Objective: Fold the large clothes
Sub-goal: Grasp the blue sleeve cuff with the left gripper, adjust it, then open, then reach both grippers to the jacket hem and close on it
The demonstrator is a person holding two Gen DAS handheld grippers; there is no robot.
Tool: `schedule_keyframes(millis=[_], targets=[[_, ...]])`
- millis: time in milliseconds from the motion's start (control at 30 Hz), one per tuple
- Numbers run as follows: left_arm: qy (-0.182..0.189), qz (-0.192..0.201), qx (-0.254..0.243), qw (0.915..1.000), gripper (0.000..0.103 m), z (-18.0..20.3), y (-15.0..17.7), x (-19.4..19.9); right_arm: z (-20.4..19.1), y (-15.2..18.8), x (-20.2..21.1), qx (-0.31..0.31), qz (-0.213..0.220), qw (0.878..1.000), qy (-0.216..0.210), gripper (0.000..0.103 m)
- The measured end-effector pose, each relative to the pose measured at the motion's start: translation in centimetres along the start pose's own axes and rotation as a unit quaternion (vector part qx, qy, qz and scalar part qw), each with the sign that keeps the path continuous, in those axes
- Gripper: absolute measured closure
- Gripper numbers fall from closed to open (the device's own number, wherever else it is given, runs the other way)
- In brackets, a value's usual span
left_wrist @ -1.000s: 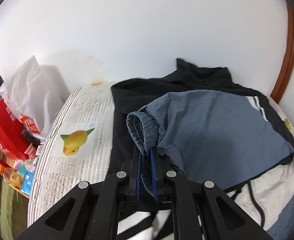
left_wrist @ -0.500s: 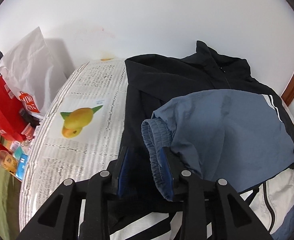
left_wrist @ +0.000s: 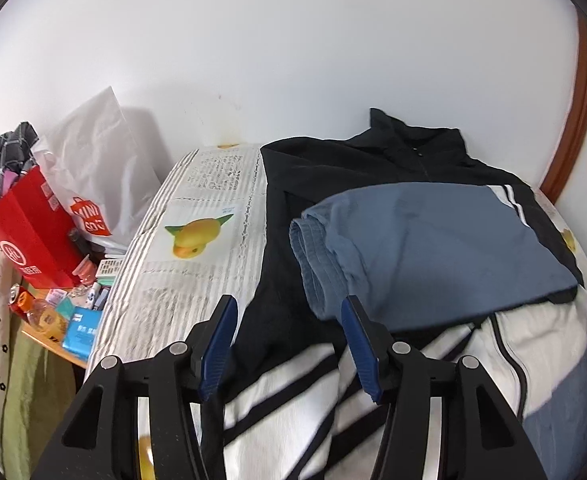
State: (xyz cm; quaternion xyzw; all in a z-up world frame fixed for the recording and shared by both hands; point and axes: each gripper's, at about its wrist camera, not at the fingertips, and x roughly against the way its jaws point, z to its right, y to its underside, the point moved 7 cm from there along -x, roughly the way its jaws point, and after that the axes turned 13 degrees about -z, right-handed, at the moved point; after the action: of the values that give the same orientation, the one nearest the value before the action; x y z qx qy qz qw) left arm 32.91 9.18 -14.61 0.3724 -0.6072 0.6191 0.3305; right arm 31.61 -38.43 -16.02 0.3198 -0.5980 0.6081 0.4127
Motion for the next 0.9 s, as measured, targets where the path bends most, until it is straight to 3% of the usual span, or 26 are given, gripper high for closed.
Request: schedule_keyframes(millis=[200,333,433,600,767,900], targets=[[-0.003,0.001,-0.002,1.0,0.051,-0.3,3.1,2.8,1.6,4.2,2.2,-0.018,-0.013,1.0,-0.008,0.04],[0.025,-0.028,0.007,0.9993,0.051,-1.1,6.5,3.5,3.1,7.2,3.9,-0.021,-0.002,1.0,-0.005,0.04],[0.016,-0.039,0.025,0.9988,0.049,-2.3,9.1,3.4,4.0,9.4,4.4,-0.022,-0.003,1.0,-0.012,0.038],[0.035,-0.064,0.048,0.9962,0.031,-3.7,13.5,2.8,5.2,13.5,3.3,-0.029,-0.027,0.999,-0.012,0.036],[0.055,-0.09,0.054,0.9929,0.031,-4.1,16.8,2.1,5.8,16.4,2.4,-0.045,-0.04,0.998,-0.02,0.036],[0.067,-0.096,0.044,0.9921,0.03,-3.5,18.9,2.1,5.6,18.2,1.5,-0.064,-0.05,0.995,-0.057,0.036]])
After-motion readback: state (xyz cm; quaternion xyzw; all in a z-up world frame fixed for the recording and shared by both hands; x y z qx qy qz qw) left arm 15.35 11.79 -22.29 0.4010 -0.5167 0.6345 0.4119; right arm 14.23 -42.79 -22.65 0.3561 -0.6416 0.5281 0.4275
